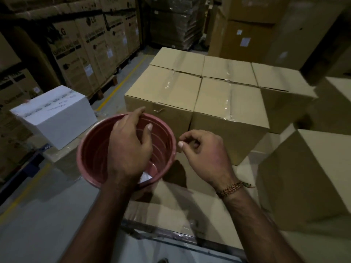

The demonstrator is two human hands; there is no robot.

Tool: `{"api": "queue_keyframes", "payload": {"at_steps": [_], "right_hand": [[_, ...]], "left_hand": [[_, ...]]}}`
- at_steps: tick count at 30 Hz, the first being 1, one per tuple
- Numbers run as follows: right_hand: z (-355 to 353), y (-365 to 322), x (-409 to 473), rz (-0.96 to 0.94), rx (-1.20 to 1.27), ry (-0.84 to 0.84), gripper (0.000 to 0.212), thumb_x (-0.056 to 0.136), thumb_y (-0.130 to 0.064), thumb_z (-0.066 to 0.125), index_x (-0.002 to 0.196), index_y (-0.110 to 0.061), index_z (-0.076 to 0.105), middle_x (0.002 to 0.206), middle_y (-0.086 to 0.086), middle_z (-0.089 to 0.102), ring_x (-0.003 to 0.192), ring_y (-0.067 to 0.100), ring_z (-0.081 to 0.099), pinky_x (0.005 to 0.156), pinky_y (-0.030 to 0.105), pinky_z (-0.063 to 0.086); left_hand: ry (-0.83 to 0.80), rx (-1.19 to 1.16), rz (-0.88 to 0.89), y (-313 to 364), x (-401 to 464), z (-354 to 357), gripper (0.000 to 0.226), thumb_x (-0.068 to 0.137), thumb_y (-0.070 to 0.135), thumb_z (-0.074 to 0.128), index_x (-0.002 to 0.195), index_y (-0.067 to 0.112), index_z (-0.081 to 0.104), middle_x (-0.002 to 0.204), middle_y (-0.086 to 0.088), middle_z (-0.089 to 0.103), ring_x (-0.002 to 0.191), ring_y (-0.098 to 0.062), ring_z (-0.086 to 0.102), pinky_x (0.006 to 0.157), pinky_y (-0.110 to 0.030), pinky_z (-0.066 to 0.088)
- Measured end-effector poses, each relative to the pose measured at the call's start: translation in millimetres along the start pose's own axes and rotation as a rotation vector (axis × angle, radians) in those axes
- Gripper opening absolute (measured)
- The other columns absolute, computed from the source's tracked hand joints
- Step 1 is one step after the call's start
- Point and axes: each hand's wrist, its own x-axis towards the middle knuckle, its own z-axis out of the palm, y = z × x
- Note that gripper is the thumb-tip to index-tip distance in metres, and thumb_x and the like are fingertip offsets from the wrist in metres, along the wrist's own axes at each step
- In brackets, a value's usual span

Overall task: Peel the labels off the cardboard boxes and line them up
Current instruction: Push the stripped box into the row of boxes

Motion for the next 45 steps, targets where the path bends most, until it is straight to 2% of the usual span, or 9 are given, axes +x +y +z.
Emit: {"api": "queue_keyframes", "payload": {"at_steps": [2,10,20,23,27,30,32,40,45], "right_hand": [[-20,12,-8,0.011,0.009,0.025,0.009,0.095,-0.032,0.077,0.104,-0.030,0.080,0.097,-0.019,0.072,0.091,0.001,0.061,0.081,0.034,0.058],[-116,72,-49,0.055,-0.047,0.091,0.011,0.098,-0.036,0.073,0.107,-0.032,0.078,0.098,-0.021,0.071,0.093,-0.001,0.060,0.077,0.026,0.054],[-236,168,-110,0.118,-0.175,0.140,0.017,0.098,-0.040,0.072,0.112,-0.031,0.077,0.103,-0.016,0.071,0.100,0.006,0.060,0.086,0.038,0.061],[-256,197,-131,0.147,-0.344,0.122,0.038,0.097,-0.056,0.067,0.127,-0.034,0.070,0.123,-0.012,0.068,0.116,0.011,0.052,0.099,0.038,0.052],[-258,223,-152,0.262,-0.539,-0.019,0.082,0.091,-0.083,0.048,0.156,-0.034,0.042,0.166,0.005,0.037,0.155,0.031,0.027,0.125,0.056,0.026],[-260,235,-158,0.301,-0.547,-0.098,0.109,0.081,-0.098,0.030,0.166,-0.032,0.022,0.177,0.011,0.014,0.163,0.042,0.007,0.130,0.064,0.008],[-262,241,-159,0.283,-0.606,-0.136,0.119,0.074,-0.104,0.023,0.168,-0.031,0.016,0.178,0.013,0.010,0.163,0.043,0.005,0.130,0.066,0.007],[-268,253,-165,0.216,-0.676,-0.068,0.106,0.087,-0.091,0.011,0.168,-0.025,0.025,0.174,0.016,0.025,0.161,0.047,0.016,0.128,0.069,0.013],[-296,276,-160,0.232,-0.582,0.154,0.092,0.096,-0.081,0.017,0.161,-0.021,0.043,0.164,0.016,0.045,0.153,0.045,0.037,0.123,0.068,0.028]], "left_hand": [[-0.005,-0.033,0.068,23,-8,10,0.044,0.099,0.018,0.067,0.143,0.019,0.061,0.128,0.001,0.069,0.119,-0.020,0.062,0.103,-0.036,0.049],[-0.064,-0.123,0.278,110,-47,74,0.041,0.100,0.013,0.065,0.141,0.012,0.061,0.128,-0.002,0.068,0.119,-0.018,0.063,0.101,-0.038,0.053],[-0.230,-0.110,0.194,203,-135,169,0.046,0.102,0.026,0.063,0.148,0.026,0.055,0.135,0.008,0.064,0.126,-0.010,0.058,0.099,-0.031,0.052],[-0.256,-0.105,0.144,224,-163,190,0.046,0.103,0.027,0.063,0.148,0.030,0.055,0.136,0.010,0.063,0.126,-0.008,0.056,0.096,-0.027,0.047],[-0.273,-0.061,0.079,245,-193,206,0.043,0.106,0.020,0.055,0.148,0.030,0.055,0.136,0.008,0.063,0.125,-0.010,0.055,0.095,-0.027,0.045],[-0.278,-0.028,0.057,258,-206,210,0.044,0.107,0.015,0.051,0.148,0.028,0.055,0.137,0.006,0.064,0.126,-0.012,0.054,0.096,-0.026,0.041],[-0.277,-0.011,0.059,263,-208,212,0.044,0.107,0.013,0.050,0.148,0.028,0.055,0.137,0.005,0.064,0.125,-0.012,0.053,0.095,-0.025,0.041],[-0.263,0.015,0.049,272,-211,219,0.049,0.106,0.007,0.047,0.149,0.030,0.055,0.140,0.008,0.062,0.127,-0.008,0.052,0.099,-0.023,0.043],[-0.272,-0.008,0.064,278,-214,227,0.051,0.106,0.006,0.046,0.147,0.033,0.055,0.138,0.011,0.062,0.122,-0.007,0.053,0.098,-0.027,0.049]]}}
